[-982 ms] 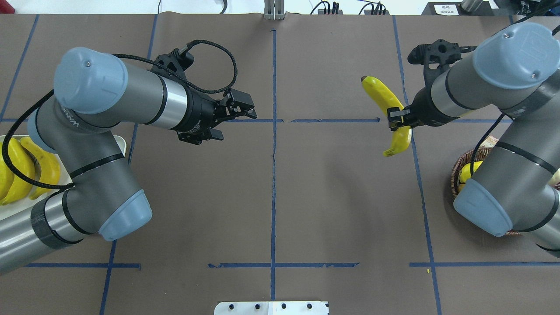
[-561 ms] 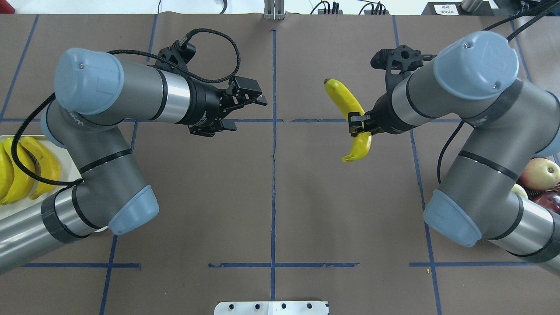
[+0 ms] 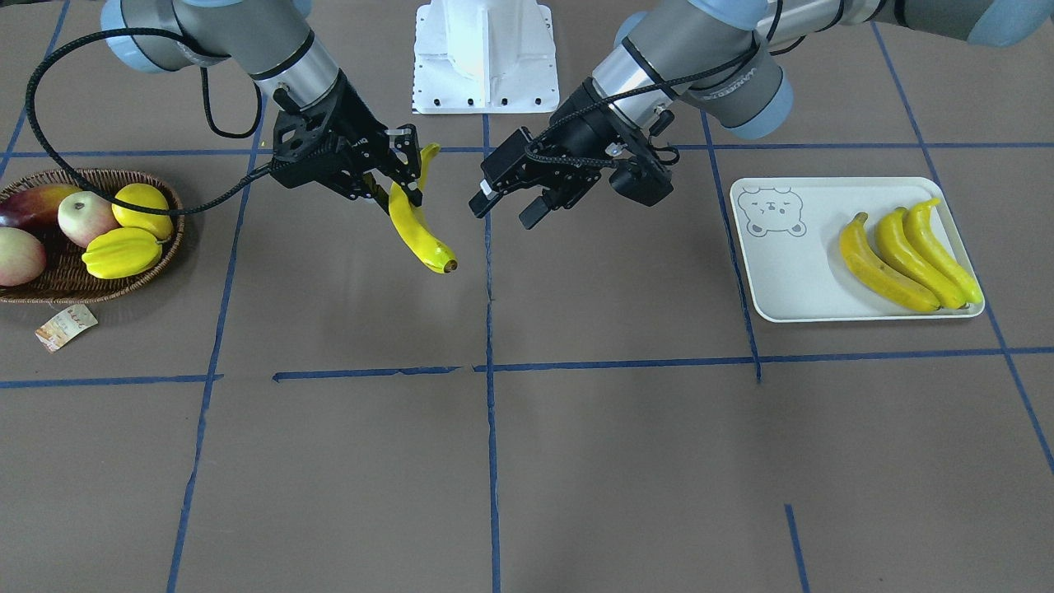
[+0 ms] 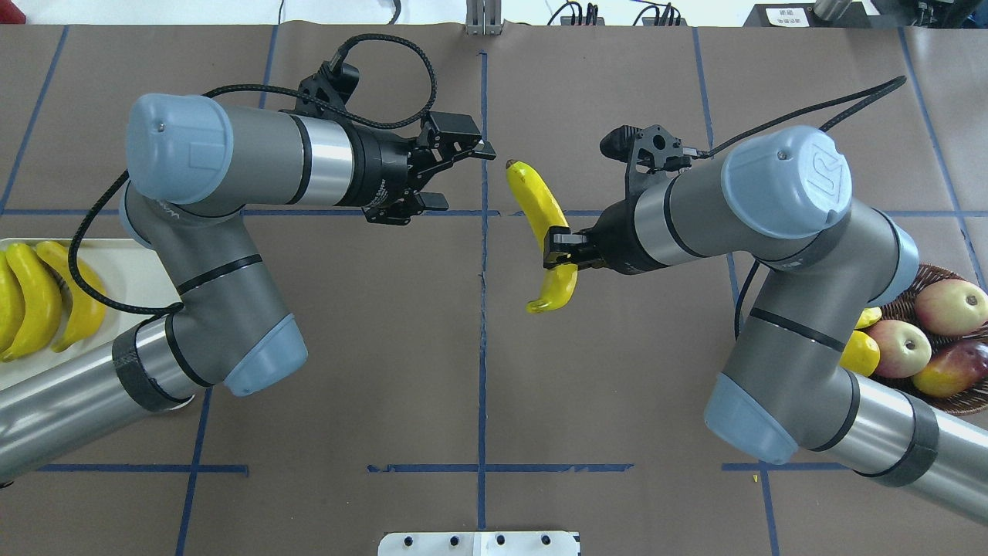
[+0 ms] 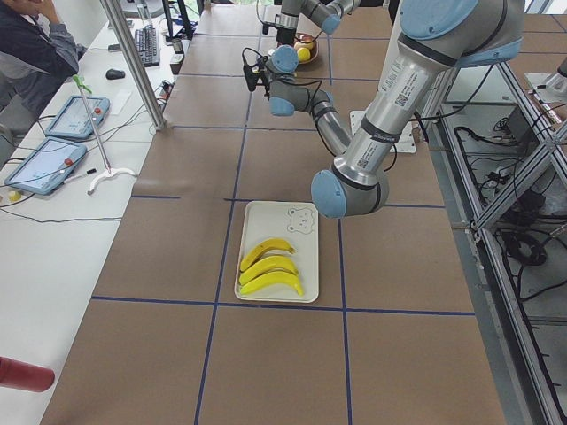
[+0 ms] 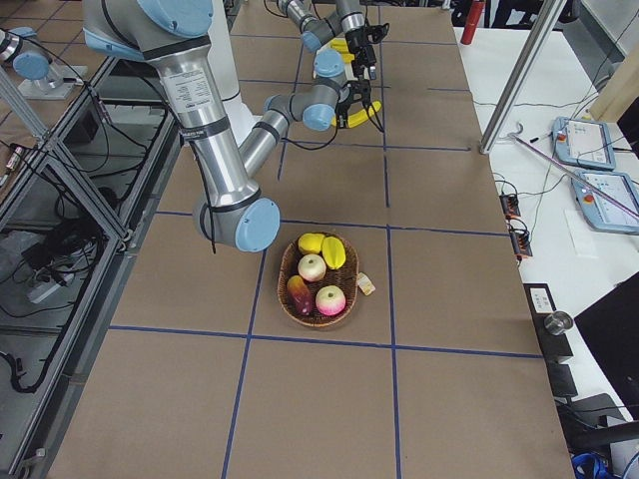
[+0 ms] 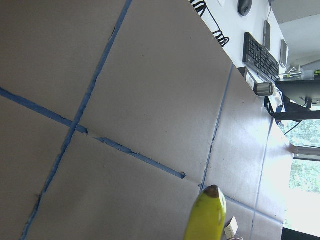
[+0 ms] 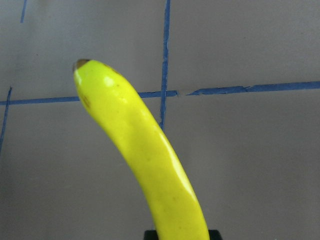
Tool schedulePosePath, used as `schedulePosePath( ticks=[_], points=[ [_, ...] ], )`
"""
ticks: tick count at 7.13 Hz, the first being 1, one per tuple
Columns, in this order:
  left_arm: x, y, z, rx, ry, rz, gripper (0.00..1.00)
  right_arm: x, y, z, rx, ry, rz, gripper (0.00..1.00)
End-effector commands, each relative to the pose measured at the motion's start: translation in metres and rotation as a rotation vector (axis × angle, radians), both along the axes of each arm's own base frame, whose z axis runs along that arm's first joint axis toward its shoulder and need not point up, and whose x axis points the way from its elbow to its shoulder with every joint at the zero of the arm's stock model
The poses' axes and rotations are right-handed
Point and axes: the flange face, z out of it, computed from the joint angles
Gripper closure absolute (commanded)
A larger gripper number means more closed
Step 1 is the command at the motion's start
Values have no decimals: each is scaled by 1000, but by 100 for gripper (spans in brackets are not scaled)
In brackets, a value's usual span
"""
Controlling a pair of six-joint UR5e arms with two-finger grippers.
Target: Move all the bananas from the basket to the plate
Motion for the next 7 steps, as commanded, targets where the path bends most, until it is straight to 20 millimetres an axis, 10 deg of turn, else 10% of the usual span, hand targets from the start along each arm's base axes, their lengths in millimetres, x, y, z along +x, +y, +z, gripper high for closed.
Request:
schedulePosePath(
  ticks=[1, 7],
  points=[
    [13, -9, 1, -11, -8, -29, 2, -6, 12, -9, -17, -79, -2, 97],
    [31, -4, 5, -9, -14, -8, 5, -12, 13, -24, -6, -102, -8, 97]
  ],
)
